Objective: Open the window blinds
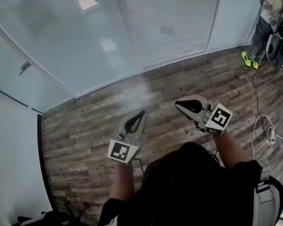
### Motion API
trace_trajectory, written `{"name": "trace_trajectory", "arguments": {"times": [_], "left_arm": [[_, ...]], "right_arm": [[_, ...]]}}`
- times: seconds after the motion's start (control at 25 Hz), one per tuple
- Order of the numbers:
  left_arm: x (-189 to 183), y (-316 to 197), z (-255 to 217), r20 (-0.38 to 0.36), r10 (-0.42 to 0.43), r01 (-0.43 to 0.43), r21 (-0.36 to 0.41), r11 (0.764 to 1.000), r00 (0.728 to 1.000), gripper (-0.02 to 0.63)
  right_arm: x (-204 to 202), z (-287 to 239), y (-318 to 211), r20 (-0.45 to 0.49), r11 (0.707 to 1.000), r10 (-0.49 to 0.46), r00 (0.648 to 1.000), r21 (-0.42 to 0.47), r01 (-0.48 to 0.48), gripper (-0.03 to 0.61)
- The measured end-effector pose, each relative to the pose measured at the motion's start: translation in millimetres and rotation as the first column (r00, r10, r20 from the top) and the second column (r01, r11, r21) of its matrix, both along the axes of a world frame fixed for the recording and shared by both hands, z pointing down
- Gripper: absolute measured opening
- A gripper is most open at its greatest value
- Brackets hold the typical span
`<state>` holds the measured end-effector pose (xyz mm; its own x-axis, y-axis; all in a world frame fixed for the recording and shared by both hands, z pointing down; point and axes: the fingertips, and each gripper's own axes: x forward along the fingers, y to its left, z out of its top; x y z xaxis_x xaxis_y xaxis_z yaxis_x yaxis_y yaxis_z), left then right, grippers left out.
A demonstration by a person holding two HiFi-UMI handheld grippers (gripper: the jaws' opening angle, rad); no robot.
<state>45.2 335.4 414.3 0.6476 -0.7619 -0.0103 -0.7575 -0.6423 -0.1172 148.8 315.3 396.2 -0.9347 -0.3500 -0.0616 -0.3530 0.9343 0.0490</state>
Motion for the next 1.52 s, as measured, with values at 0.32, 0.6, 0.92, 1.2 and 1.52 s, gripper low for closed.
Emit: {"name": "trace_trajectory", "arguments": {"times": [0.32, 0.6, 0.92, 1.2, 1.52], "left_arm": [[4.2, -3.6, 11.9, -0.015, 0.002, -0.002, -0.028, 1.0, 1.0, 0.003], [-15.5, -18.5, 19.3, -0.015, -0.076, 0.075, -0.055, 0.996, 0.997, 0.005], [-31.2, -45.4, 22.0, -0.007, -0.137, 0.136, -0.06, 0.989, 0.991, 0.005], [-39.6, -83.9, 33.6, -0.001, -0.18, 0.179, -0.118, 0.977, 0.984, 0.005], [-55.0, -134.9, 35.1, 0.008, -0.254, 0.254, -0.115, 0.96, 0.967, 0.003]], "right_arm": [[6.1, 10.6, -6.0, -0.007, 0.999, 0.003, 1.0, -0.035, -0.004, 0.005], [-5.5, 23.2, -28.4, -0.028, 0.997, -0.039, 0.999, -0.063, 0.037, 0.005], [-28.0, 18.2, -64.3, -0.003, 0.993, -0.112, 0.994, -0.04, 0.111, 0.005], [-33.5, 29.8, -110.5, 0.026, 0.985, -0.152, 0.988, -0.074, 0.154, 0.005], [-54.7, 30.0, -173.6, 0.018, 0.972, -0.22, 0.975, -0.085, 0.22, 0.005]]}}
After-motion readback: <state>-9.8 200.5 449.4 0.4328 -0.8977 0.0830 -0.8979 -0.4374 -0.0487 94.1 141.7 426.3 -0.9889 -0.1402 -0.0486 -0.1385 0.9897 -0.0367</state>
